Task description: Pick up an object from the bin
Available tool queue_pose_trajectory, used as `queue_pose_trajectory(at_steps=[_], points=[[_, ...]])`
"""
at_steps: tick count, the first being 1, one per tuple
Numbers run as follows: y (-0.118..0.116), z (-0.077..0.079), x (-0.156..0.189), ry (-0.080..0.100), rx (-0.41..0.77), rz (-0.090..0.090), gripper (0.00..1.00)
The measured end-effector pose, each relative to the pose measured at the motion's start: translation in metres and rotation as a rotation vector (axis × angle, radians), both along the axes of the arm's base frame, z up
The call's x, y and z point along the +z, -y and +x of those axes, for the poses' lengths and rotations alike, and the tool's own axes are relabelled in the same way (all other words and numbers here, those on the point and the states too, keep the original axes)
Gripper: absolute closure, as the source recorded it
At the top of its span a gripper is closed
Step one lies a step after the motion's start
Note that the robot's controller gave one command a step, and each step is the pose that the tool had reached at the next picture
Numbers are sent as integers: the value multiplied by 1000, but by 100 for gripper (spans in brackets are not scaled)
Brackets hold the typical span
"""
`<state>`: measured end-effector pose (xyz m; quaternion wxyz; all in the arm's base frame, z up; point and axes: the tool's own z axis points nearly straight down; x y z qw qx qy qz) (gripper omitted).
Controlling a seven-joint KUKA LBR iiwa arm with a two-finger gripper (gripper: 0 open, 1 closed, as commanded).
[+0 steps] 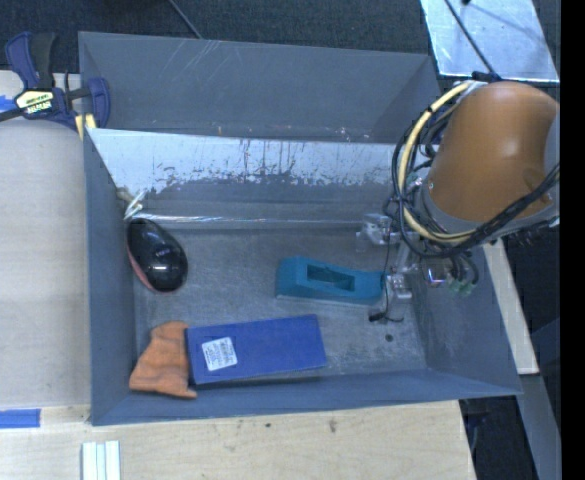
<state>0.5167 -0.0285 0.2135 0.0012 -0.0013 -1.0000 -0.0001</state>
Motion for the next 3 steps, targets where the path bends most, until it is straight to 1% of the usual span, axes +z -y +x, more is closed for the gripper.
queue_pose_trajectory(at_steps=[1,2,3], points=[[3,8,8,3,132,0,0],[-1,29,-2,9,368,-1,0],[10,27,-34,8,154,0,0]])
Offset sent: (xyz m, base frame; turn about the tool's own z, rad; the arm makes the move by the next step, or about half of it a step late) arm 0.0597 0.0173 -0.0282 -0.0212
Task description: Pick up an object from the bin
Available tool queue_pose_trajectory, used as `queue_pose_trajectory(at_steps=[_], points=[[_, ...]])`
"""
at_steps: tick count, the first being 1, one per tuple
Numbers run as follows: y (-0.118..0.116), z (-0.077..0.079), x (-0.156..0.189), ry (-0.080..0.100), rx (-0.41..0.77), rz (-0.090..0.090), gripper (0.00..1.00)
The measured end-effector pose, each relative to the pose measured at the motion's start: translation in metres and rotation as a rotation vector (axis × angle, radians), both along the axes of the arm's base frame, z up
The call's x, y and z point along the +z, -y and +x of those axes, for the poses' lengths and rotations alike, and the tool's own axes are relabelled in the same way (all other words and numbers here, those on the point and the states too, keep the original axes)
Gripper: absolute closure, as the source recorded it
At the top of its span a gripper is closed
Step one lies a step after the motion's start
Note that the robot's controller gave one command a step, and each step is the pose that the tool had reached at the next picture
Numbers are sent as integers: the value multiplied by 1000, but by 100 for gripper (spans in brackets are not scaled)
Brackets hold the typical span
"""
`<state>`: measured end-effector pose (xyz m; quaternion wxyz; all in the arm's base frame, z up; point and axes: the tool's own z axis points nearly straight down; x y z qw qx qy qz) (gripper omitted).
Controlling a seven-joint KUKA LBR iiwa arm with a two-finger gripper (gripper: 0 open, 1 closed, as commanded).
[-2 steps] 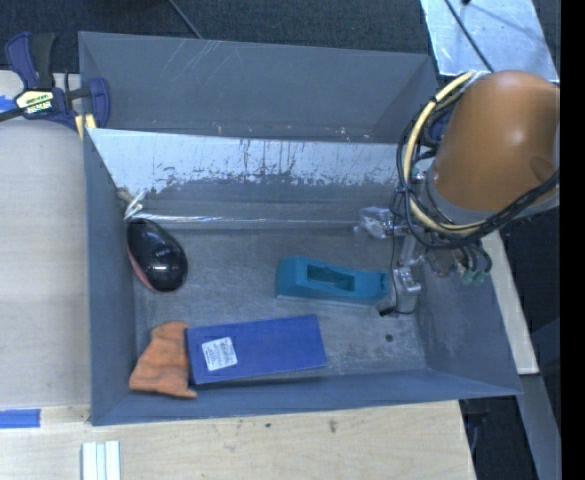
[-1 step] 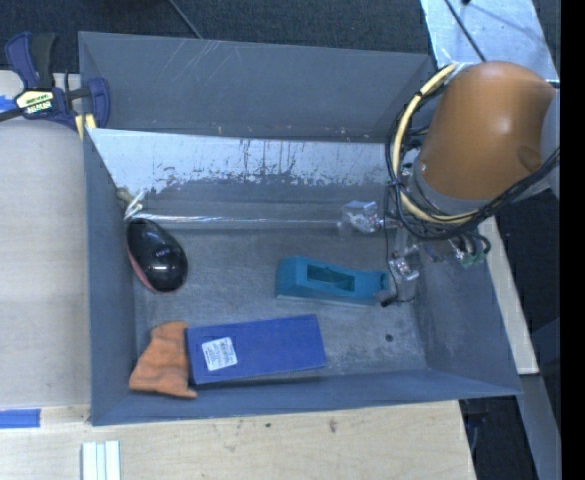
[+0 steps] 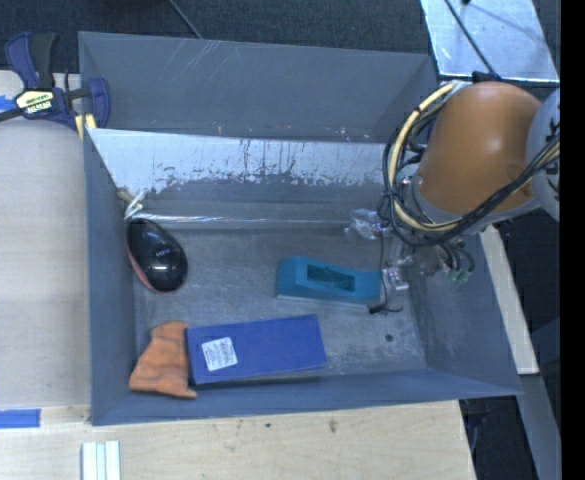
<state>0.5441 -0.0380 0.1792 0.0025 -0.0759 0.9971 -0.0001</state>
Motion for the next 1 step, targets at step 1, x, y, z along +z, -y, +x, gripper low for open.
queue_pose_trajectory(at_steps=[1], points=[[-41,-9,1,-6,-61,-2,0]])
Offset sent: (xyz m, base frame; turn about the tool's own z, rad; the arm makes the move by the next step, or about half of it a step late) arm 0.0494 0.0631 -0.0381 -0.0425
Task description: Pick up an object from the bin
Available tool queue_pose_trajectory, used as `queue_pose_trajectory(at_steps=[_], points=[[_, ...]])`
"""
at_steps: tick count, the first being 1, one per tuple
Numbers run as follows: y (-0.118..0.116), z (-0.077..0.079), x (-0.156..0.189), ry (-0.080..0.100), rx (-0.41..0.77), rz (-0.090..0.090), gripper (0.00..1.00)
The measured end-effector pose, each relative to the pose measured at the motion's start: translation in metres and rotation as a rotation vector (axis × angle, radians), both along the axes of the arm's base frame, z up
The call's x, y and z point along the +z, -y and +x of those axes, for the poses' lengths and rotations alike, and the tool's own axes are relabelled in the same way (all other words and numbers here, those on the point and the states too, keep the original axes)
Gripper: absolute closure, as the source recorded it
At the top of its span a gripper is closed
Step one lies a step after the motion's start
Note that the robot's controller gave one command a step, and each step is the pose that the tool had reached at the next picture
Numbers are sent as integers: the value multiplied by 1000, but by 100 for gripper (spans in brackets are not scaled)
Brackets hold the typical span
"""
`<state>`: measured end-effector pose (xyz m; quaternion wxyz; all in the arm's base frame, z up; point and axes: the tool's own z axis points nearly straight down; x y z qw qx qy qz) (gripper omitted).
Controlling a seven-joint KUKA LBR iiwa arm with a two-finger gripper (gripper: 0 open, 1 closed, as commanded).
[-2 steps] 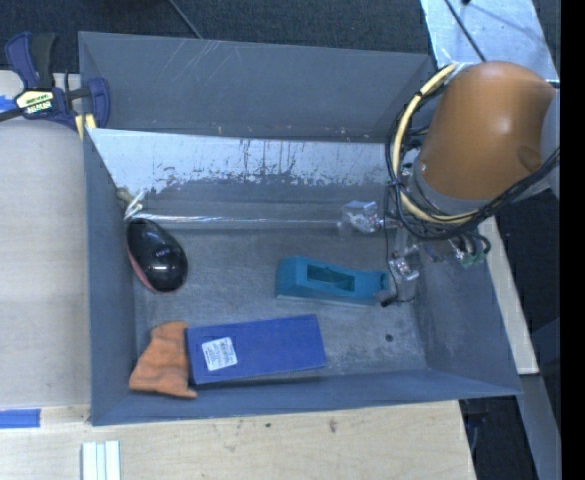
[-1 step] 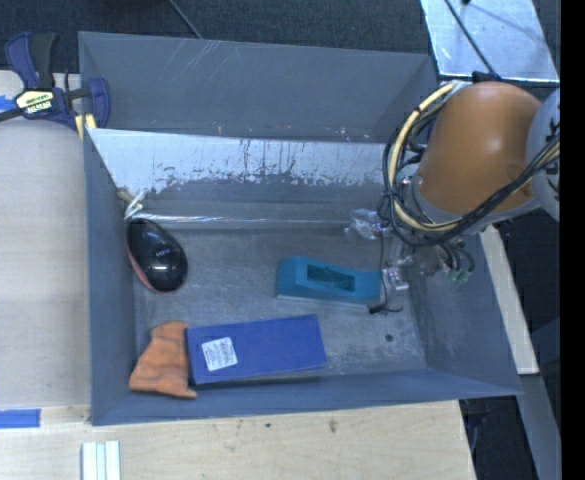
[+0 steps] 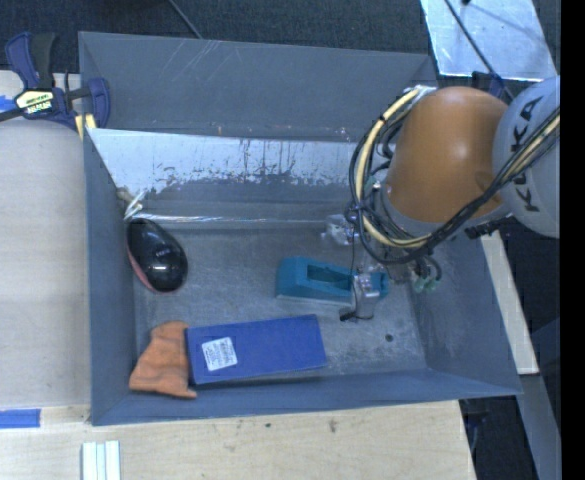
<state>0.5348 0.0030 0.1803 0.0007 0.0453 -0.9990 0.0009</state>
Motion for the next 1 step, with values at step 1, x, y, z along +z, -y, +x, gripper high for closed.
queue_pose_trajectory(at_steps=[1], points=[[-31,34,-18,10,78,6,0]])
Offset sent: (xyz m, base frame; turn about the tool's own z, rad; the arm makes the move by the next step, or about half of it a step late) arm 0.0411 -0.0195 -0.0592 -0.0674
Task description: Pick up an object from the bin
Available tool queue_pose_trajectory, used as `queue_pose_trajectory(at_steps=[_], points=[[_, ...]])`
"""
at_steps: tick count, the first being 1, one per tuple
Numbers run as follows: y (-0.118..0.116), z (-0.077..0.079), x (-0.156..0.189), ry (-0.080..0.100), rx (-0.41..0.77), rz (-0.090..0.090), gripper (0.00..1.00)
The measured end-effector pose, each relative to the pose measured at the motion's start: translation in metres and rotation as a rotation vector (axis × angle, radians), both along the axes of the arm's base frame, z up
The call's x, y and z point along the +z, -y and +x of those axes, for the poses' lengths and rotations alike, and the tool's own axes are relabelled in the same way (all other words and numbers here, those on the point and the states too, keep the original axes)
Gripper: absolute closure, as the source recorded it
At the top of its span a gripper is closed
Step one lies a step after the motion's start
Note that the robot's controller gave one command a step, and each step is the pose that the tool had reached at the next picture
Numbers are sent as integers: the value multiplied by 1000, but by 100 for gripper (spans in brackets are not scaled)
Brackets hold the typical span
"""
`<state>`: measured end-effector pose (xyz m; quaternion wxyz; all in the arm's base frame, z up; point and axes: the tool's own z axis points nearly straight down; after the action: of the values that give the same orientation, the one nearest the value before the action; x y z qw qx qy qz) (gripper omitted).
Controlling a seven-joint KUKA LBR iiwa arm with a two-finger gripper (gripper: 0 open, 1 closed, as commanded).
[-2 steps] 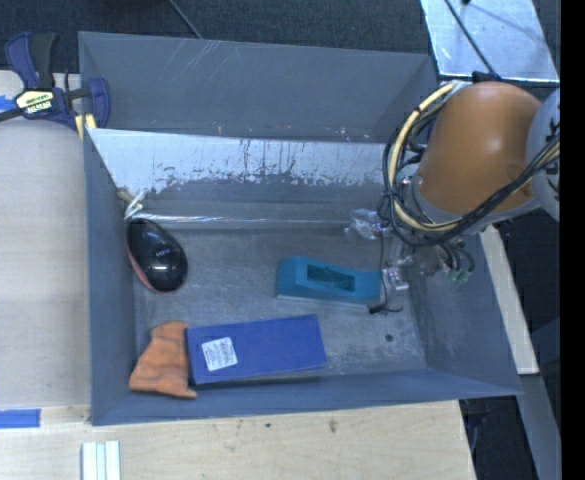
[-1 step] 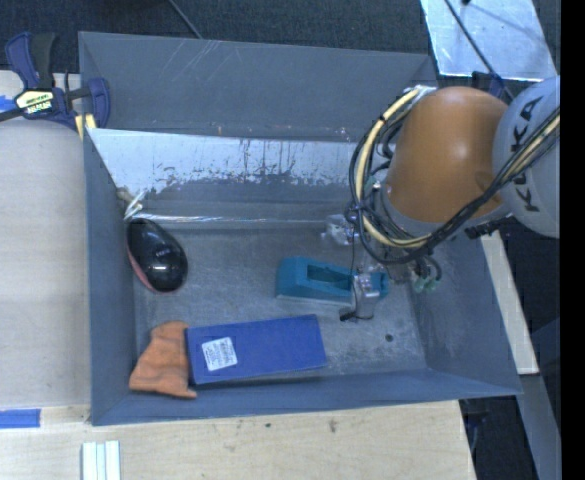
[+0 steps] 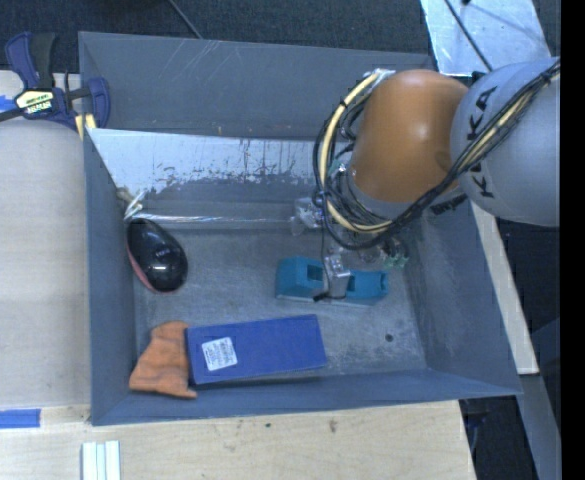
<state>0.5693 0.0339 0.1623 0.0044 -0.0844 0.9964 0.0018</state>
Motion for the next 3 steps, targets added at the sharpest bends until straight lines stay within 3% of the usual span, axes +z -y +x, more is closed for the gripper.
queue_pose_trajectory(at_steps=[1,2,3], points=[[34,14,-29,-2,0,-3,0],[41,2,-46,-6,26,-7,0],[29,4,-85,-11,9,-4,100]])
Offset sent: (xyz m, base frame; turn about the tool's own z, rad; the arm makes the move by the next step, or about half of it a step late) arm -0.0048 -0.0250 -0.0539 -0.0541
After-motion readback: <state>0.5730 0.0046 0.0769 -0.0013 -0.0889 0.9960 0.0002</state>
